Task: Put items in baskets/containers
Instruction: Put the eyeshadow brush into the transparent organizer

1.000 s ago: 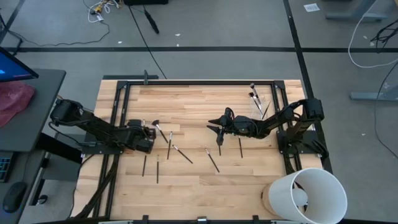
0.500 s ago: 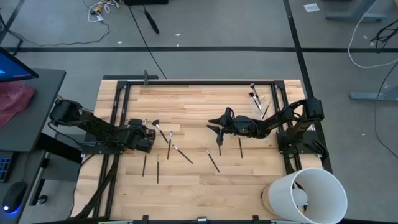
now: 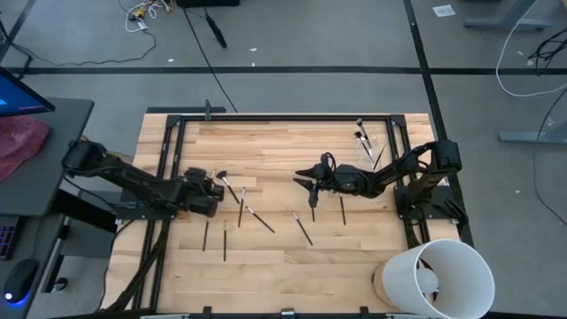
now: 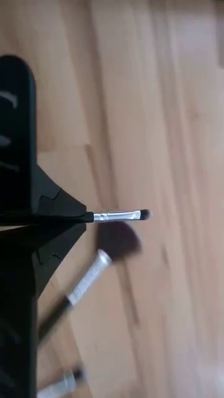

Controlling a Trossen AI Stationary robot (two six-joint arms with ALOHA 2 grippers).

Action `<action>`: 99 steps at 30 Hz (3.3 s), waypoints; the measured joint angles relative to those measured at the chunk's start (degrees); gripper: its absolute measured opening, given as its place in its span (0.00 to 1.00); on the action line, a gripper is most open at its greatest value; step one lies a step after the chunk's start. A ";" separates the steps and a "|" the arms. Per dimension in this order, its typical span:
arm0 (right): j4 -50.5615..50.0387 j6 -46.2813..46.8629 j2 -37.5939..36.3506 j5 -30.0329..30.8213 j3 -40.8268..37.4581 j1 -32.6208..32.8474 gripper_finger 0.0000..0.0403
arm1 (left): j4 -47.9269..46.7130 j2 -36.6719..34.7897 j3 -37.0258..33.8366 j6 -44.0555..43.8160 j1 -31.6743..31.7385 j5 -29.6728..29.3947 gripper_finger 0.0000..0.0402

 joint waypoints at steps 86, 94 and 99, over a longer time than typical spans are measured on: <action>-93.01 15.20 -35.46 35.92 19.78 -0.07 0.01 | 83.26 13.24 -0.35 77.26 11.13 19.09 0.50; -115.29 31.86 -43.14 37.18 19.63 -0.02 0.01 | 83.26 13.24 -0.35 77.73 11.14 19.07 0.47; -114.13 37.78 -45.97 36.81 12.66 -0.07 0.01 | 83.28 13.24 -0.35 77.72 12.02 18.98 0.47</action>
